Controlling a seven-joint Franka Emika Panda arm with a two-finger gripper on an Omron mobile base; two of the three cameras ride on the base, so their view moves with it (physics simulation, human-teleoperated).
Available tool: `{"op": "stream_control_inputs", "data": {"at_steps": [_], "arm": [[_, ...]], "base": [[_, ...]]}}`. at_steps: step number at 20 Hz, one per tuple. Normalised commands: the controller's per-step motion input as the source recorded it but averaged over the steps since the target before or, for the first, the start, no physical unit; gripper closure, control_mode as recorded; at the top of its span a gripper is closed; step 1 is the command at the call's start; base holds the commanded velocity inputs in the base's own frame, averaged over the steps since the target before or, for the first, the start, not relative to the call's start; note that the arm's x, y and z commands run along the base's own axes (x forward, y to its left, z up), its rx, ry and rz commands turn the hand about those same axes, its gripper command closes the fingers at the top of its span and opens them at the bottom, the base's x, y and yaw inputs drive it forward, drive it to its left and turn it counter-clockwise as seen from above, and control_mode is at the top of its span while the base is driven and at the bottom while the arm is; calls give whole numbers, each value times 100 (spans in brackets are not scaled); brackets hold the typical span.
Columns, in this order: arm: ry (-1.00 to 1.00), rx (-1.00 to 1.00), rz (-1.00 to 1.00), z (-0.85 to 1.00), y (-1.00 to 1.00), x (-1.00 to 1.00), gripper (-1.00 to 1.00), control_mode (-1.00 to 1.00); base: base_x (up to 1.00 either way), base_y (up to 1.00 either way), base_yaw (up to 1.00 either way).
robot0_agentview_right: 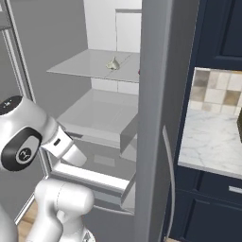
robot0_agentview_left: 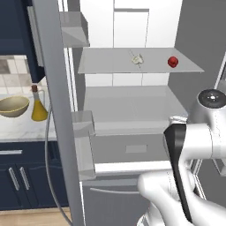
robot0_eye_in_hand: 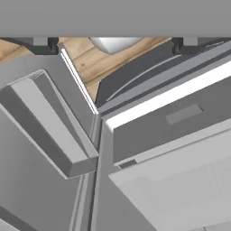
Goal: Retrieve the bottle and the shaker from the cabinet and place them next to the mixing bowl on the counter. Then add garlic from the fridge to the mixing bowl.
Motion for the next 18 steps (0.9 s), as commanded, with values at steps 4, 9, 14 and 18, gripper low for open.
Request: {"op": "stream_control_inputs", "data": {"at_steps": [4, 9, 14, 18], "arm": [[-16, 0, 20, 29, 0, 0, -100, -100], [-12, -3, 15, 50, 10, 0, -100, -100], [-5, -12, 5, 67, 23, 0, -100, -100], [-4, -3, 7, 56, 2, 0, -100, -100]], "base": [[0, 0, 0], [0, 0, 0], [0, 0, 0], [0, 0, 0]]}}
